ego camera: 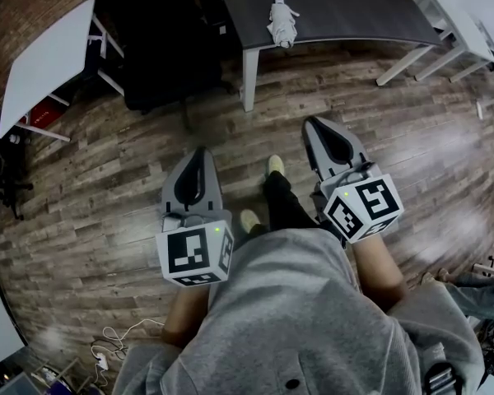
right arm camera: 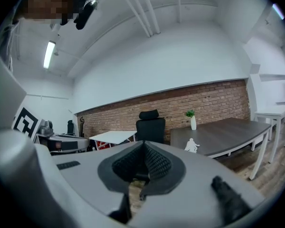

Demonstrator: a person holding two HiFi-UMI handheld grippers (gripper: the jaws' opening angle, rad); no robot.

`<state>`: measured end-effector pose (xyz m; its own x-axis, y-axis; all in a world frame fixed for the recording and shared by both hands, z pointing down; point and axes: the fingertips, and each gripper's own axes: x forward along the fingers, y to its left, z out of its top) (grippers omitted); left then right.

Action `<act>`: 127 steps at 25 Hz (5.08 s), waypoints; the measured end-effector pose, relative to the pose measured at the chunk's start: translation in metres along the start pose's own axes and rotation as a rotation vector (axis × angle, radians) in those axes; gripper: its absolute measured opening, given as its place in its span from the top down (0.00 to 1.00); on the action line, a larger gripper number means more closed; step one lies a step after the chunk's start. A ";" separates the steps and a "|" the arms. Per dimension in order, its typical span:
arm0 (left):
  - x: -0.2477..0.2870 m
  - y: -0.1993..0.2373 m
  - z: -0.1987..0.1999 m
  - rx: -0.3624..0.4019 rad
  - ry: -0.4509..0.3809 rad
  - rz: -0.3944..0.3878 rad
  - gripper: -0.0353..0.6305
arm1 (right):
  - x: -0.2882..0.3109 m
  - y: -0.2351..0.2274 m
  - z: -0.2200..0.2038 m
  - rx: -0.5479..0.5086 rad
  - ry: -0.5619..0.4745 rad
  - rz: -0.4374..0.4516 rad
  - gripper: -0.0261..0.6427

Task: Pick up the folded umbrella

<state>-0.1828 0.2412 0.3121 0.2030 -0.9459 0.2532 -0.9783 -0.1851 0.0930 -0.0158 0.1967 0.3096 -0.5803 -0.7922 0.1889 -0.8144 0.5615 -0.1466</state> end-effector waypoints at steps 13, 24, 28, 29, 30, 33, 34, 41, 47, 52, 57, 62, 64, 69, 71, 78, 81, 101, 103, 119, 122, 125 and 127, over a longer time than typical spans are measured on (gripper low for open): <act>0.050 -0.008 0.007 0.019 0.020 -0.001 0.93 | 0.032 -0.040 0.004 0.015 0.001 0.010 0.92; 0.131 -0.015 0.021 0.034 0.057 -0.024 0.93 | 0.082 -0.101 0.011 0.056 0.026 -0.012 0.92; 0.161 -0.016 0.025 0.038 0.069 -0.031 0.93 | 0.102 -0.123 0.014 0.068 0.031 -0.014 0.92; 0.168 -0.016 0.026 0.038 0.073 -0.030 0.93 | 0.106 -0.128 0.015 0.069 0.033 -0.014 0.92; 0.175 -0.016 0.028 0.039 0.076 -0.030 0.93 | 0.111 -0.133 0.016 0.070 0.034 -0.014 0.92; 0.197 -0.019 0.034 0.044 0.080 -0.028 0.93 | 0.125 -0.152 0.020 0.084 0.033 -0.015 0.92; 0.204 -0.020 0.036 0.047 0.081 -0.028 0.93 | 0.129 -0.158 0.022 0.089 0.032 -0.013 0.92; 0.242 -0.027 0.047 0.054 0.093 -0.026 0.93 | 0.155 -0.188 0.031 0.100 0.039 0.002 0.92; 0.264 -0.034 0.053 0.066 0.095 -0.019 0.93 | 0.167 -0.210 0.040 0.103 0.030 0.017 0.92; 0.281 -0.042 0.059 0.071 0.094 -0.014 0.93 | 0.172 -0.230 0.047 0.089 0.017 0.018 0.92; 0.298 -0.051 0.065 0.077 0.083 -0.011 0.93 | 0.176 -0.253 0.051 0.080 0.012 0.012 0.92; 0.312 -0.057 0.069 0.084 0.080 0.000 0.93 | 0.182 -0.268 0.054 0.080 0.020 0.014 0.92; 0.318 -0.061 0.071 0.088 0.080 0.007 0.93 | 0.185 -0.274 0.055 0.082 0.015 0.022 0.92; 0.331 -0.064 0.078 0.093 0.073 0.030 0.93 | 0.193 -0.287 0.059 0.090 0.014 0.042 0.92; 0.335 -0.066 0.080 0.096 0.071 0.037 0.93 | 0.195 -0.292 0.060 0.091 0.011 0.047 0.92; 0.347 -0.073 0.087 0.107 0.060 0.048 0.93 | 0.201 -0.304 0.068 0.091 -0.014 0.064 0.92; 0.349 -0.075 0.090 0.114 0.055 0.049 0.93 | 0.201 -0.307 0.069 0.092 -0.015 0.067 0.92; 0.378 -0.068 0.093 0.100 0.061 0.027 0.93 | 0.220 -0.318 0.065 0.076 0.025 0.051 0.92; 0.387 -0.063 0.095 0.097 0.064 0.022 0.93 | 0.229 -0.319 0.065 0.073 0.038 0.051 0.92; 0.469 -0.023 0.102 0.076 0.112 -0.040 0.93 | 0.308 -0.338 0.062 0.074 0.111 0.015 0.92; 0.482 -0.015 0.103 0.076 0.123 -0.055 0.93 | 0.319 -0.342 0.059 0.080 0.132 -0.003 0.92; 0.494 -0.009 0.104 0.075 0.129 -0.070 0.93 | 0.328 -0.348 0.059 0.106 0.136 -0.026 0.92; 0.501 -0.003 0.103 0.071 0.133 -0.081 0.93 | 0.333 -0.351 0.060 0.132 0.132 -0.041 0.92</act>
<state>-0.0823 -0.2595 0.3390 0.2804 -0.8842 0.3736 -0.9580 -0.2823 0.0510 0.0769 -0.2787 0.3652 -0.5501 -0.7707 0.3214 -0.8339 0.4864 -0.2610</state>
